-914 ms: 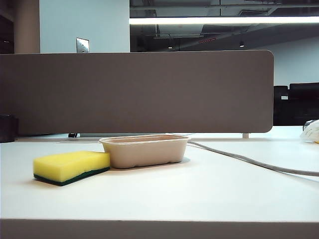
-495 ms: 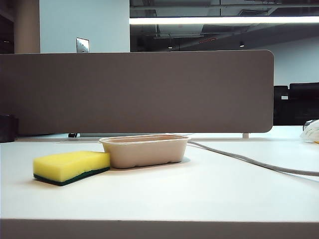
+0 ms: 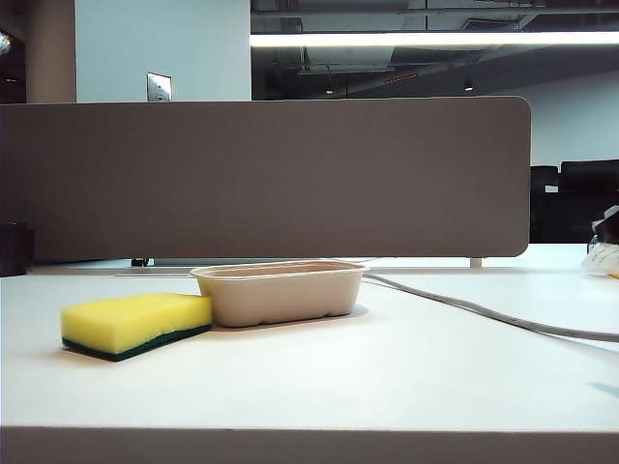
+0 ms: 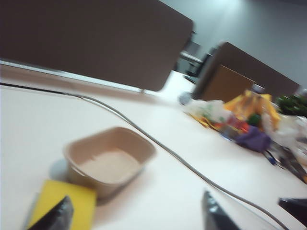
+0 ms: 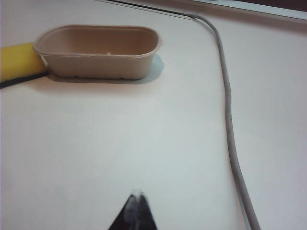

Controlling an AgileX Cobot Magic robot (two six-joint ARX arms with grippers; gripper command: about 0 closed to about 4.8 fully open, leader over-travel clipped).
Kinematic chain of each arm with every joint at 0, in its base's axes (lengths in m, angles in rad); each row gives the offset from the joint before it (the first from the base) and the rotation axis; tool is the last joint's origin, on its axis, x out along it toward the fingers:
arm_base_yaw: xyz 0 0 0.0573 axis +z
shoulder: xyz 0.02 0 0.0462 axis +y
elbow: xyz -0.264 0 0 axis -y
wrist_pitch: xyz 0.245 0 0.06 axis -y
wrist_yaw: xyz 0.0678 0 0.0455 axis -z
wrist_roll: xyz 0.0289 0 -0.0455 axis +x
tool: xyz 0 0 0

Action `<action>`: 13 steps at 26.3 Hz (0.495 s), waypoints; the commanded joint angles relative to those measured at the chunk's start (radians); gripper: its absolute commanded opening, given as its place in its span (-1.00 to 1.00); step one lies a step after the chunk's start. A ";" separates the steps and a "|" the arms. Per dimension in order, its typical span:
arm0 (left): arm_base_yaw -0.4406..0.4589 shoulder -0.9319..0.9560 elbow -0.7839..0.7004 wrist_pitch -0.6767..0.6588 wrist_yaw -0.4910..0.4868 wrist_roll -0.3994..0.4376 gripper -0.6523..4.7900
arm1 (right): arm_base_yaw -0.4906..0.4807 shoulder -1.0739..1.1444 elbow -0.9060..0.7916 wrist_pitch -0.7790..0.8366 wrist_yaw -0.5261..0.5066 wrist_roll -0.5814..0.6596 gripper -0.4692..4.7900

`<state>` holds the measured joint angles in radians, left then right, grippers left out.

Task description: Pick up the cleaning sponge from the table and place it into the paper lunch box.

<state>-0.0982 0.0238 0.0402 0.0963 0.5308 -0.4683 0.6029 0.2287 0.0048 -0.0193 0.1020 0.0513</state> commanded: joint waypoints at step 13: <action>-0.114 1.165 0.550 -0.063 -0.084 0.457 1.00 | 0.017 0.024 0.001 0.017 0.001 0.000 -0.84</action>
<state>-0.2035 1.1553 0.5777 0.0559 0.4419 -0.0765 0.6197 0.2527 0.0048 -0.0177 0.1036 0.0517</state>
